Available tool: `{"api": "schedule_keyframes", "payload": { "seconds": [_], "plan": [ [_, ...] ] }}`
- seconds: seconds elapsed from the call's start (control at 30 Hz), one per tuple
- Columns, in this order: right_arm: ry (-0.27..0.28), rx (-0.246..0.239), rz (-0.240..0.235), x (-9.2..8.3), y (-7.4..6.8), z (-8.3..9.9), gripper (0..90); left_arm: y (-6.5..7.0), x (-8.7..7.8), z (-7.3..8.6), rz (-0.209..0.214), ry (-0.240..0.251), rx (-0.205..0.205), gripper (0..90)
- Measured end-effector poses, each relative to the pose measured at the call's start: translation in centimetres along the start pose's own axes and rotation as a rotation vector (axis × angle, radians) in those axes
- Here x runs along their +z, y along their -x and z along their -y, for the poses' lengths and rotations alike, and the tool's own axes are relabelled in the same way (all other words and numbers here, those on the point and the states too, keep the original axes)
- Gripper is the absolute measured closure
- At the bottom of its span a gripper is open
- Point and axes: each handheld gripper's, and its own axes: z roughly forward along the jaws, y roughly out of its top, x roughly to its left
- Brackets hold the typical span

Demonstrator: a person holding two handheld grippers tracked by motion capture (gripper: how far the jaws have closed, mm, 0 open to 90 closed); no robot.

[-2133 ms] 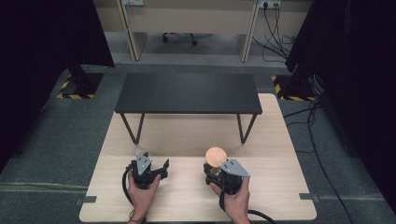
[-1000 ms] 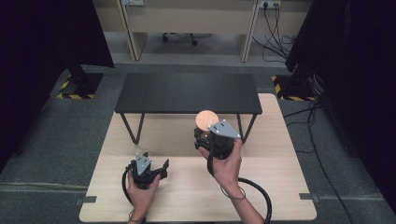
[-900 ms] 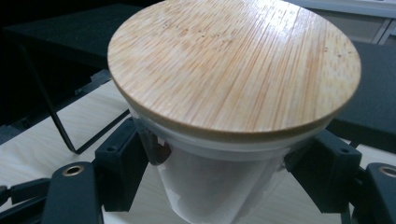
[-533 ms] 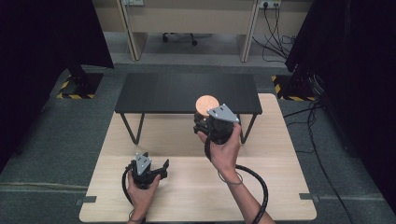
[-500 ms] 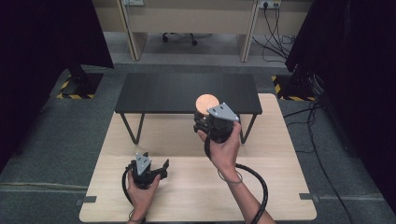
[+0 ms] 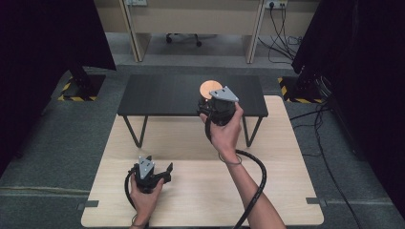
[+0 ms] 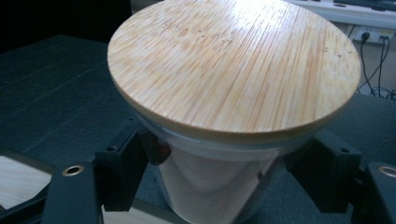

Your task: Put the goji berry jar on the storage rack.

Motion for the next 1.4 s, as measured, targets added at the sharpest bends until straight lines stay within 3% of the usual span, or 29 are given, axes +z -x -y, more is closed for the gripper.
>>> {"api": "schedule_keyframes", "payload": {
  "seconds": [0.27,0.67,1.4],
  "plan": [
    [-0.022,0.017,0.009,1.8,0.5,-0.4,25.9,0.0,0.0,0.0,0.001,0.000,-0.001,8.5],
    [-0.020,0.037,-0.019,3.2,1.5,-0.4,26.0,0.0,0.0,0.0,-0.001,0.000,0.001,8.5],
    [-0.005,0.038,-0.011,3.6,1.4,-0.1,25.8,0.0,0.0,0.0,0.000,-0.001,0.000,8.5]
  ]
}}
